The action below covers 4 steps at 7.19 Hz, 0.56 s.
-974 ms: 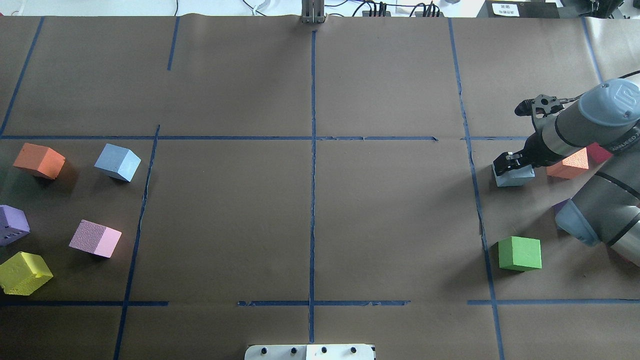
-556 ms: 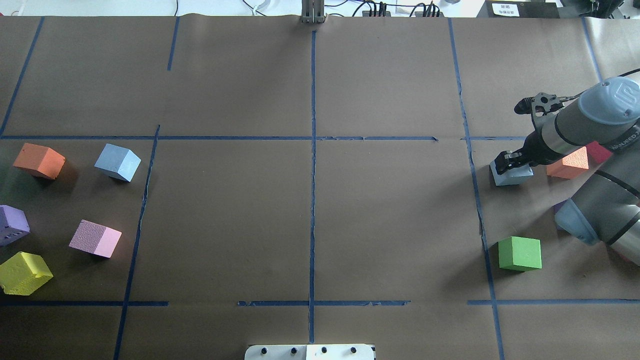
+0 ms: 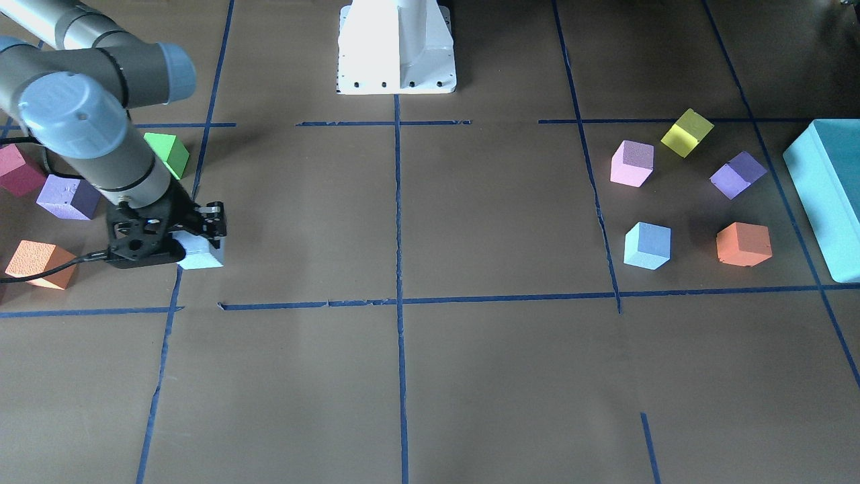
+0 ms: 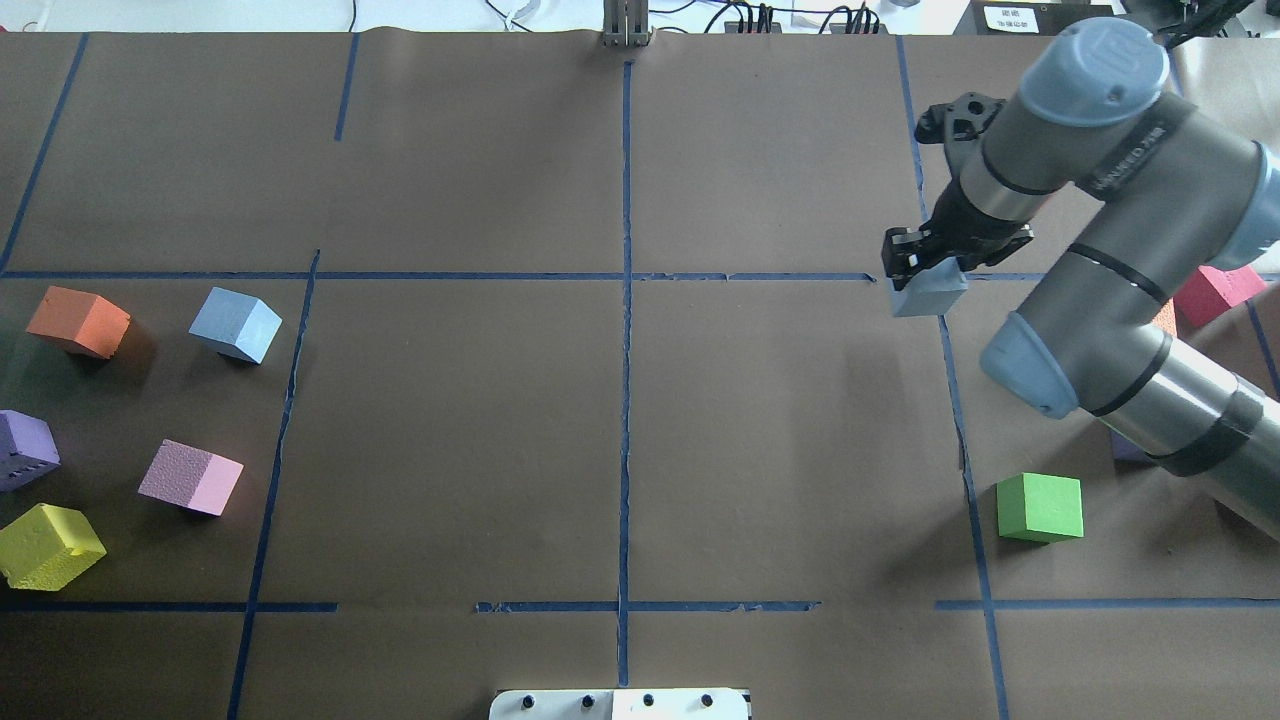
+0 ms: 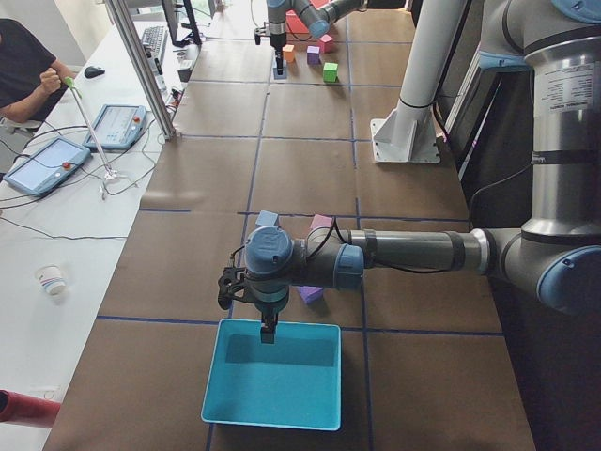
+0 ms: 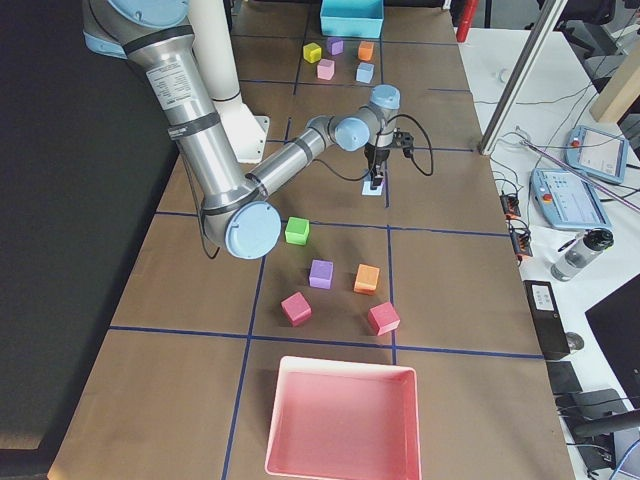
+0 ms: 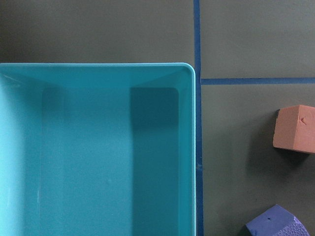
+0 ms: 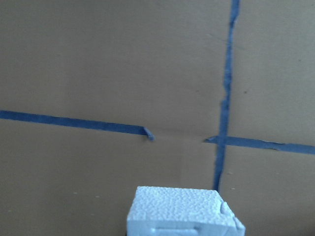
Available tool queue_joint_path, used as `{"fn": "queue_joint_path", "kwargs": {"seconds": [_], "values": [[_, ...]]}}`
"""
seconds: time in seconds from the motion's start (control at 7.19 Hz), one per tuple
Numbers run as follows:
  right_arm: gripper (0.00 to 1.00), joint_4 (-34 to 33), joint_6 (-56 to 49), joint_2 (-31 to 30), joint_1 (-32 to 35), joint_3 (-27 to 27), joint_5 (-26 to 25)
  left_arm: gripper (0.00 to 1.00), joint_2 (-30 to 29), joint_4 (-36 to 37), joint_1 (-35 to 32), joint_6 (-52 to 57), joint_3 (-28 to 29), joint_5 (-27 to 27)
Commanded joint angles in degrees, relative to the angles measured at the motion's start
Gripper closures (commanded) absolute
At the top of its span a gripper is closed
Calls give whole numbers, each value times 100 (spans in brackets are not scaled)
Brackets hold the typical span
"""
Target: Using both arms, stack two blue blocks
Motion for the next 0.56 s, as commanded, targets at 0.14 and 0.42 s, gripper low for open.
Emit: {"fn": "queue_joint_path", "kwargs": {"seconds": [0.14,0.42], "values": [[100,-197,1711,2083,-1210,-1376,-872,0,9,0,-7,0,9,2],[100,-170,1822,2739,-1625,-2346,-1060,0,9,0,-7,0,9,2]]}}
